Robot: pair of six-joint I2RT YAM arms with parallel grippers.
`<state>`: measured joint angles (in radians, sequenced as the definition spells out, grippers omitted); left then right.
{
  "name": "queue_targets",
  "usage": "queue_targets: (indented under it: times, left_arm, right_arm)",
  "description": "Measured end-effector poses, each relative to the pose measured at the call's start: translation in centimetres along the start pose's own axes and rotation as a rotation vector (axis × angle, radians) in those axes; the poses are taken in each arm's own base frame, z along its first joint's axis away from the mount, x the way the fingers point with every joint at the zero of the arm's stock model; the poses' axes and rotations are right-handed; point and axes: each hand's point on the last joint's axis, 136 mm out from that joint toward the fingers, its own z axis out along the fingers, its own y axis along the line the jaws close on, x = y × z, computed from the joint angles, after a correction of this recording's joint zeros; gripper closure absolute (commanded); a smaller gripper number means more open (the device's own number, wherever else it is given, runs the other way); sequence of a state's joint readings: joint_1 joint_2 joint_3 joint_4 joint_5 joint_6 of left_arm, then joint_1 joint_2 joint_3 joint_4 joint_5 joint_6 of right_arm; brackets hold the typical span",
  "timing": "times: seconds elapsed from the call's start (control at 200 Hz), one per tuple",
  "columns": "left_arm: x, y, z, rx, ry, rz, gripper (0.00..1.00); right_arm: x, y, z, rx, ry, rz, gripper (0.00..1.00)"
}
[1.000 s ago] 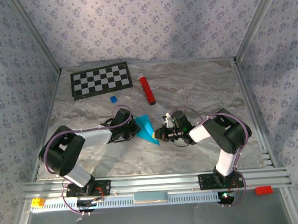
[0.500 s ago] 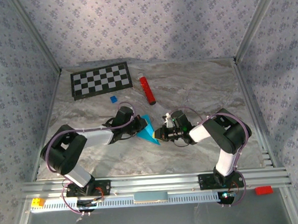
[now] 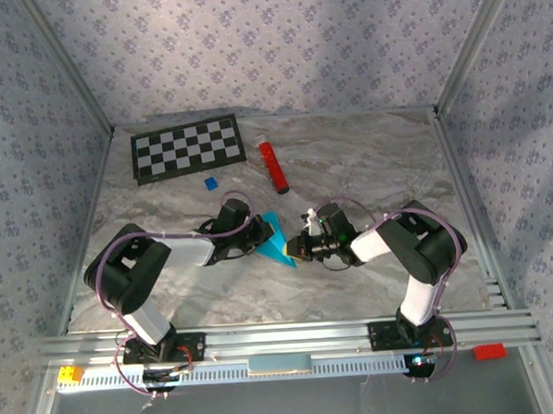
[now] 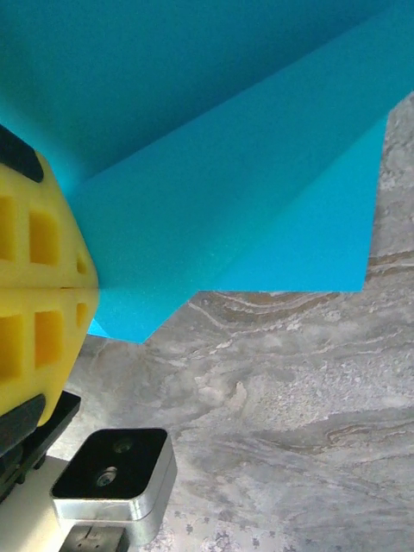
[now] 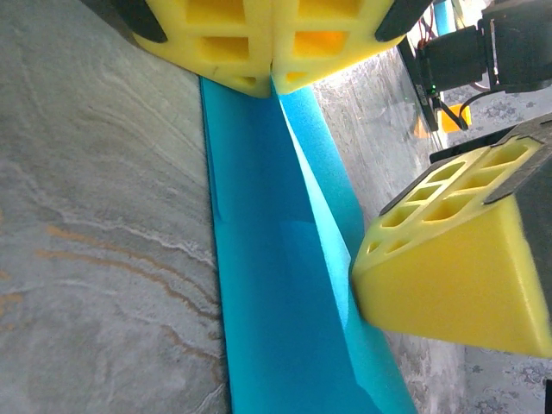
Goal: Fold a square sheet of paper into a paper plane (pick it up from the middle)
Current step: Fourth fold the wing at the center of the table.
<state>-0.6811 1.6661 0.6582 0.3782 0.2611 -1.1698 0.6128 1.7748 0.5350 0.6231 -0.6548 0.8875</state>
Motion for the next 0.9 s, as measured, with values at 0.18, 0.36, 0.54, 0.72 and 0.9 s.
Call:
queue_targets:
  times: [0.18, 0.36, 0.54, 0.72, 0.9]
  left_arm:
    - [-0.1, 0.5, 0.3, -0.015, -0.006, -0.005, 0.97]
    - [-0.1, 0.6, 0.5, -0.023, -0.005, -0.005, 0.97]
    - [-0.3, 0.2, 0.6, -0.018, -0.007, -0.004, 0.97]
    - [-0.2, 0.3, 0.9, -0.027, -0.002, -0.004, 0.97]
    - [-0.1, 0.6, 1.1, -0.036, 0.001, -0.006, 0.97]
  right_arm:
    - [0.0, 0.0, 0.0, 0.004, 0.005, 0.005, 1.0]
    - [0.0, -0.1, 0.0, 0.006, 0.009, 0.01, 1.0]
    - [0.0, -0.1, 0.0, 0.007, 0.011, 0.012, 1.0]
    - [0.0, -0.1, 0.0, 0.007, 0.012, 0.013, 1.0]
    - [0.0, -0.1, 0.0, 0.007, 0.013, 0.014, 1.0]
